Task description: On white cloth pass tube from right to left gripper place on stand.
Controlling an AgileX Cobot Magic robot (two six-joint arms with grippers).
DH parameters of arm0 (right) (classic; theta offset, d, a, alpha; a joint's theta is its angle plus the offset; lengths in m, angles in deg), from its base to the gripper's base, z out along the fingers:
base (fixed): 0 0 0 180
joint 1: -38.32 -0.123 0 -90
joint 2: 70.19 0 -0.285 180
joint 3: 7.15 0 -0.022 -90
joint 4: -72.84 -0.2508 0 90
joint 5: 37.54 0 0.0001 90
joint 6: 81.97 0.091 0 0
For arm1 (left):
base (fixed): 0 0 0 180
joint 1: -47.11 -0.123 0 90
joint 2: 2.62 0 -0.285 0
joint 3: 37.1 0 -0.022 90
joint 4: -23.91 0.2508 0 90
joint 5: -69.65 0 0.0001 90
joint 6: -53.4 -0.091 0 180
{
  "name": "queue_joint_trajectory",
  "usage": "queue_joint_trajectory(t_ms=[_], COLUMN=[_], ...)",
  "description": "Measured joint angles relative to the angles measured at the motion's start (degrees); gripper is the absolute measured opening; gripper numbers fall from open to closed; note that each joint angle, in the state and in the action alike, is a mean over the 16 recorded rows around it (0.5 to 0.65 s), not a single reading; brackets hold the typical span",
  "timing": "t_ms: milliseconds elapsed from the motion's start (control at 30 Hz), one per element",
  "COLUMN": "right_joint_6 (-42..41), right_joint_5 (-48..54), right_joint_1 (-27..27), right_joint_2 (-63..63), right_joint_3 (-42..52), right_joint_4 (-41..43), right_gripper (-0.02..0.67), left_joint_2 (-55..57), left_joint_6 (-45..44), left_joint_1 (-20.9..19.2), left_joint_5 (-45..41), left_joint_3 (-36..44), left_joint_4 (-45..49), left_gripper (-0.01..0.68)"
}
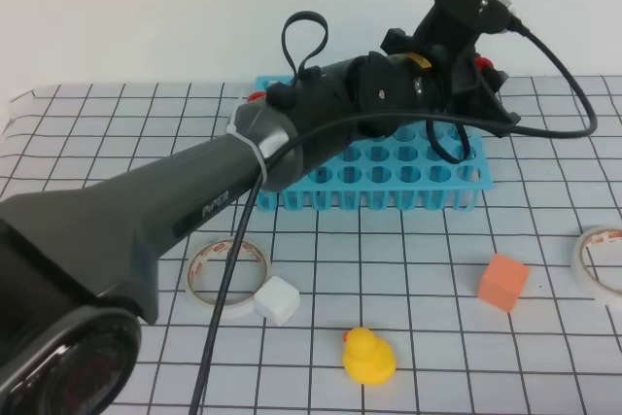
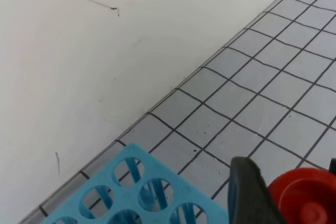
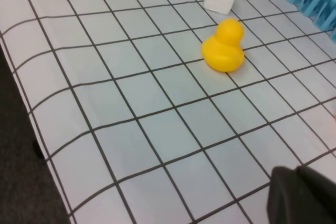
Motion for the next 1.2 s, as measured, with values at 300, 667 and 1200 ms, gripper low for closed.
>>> queue_joint_trajectory(t_ms=[300,667,1200], right_joint_6=[0.0,0.0,0.0], right_joint_5=[0.0,0.0,0.0], right_joint_1=[0.0,0.0,0.0], right_joint_2=[0.0,0.0,0.0], right_joint_3=[0.0,0.0,0.0], right_joint_4=[0.0,0.0,0.0], right_gripper=[-0.001,-0.001,-0.001], left_joint_2=[1.5,2.9,4.1], left_joint_6=[-0.7,-1.0,-1.1], left_joint_1=[-0.1,-0.5,-0.6], left_joint_5=[0.4,2.2,1.7], left_joint_3=[0.0,-0.2,-0.4], left_joint_4=[-0.1,-0.9,-1.5], left_gripper=[0.258,0.258,0.258])
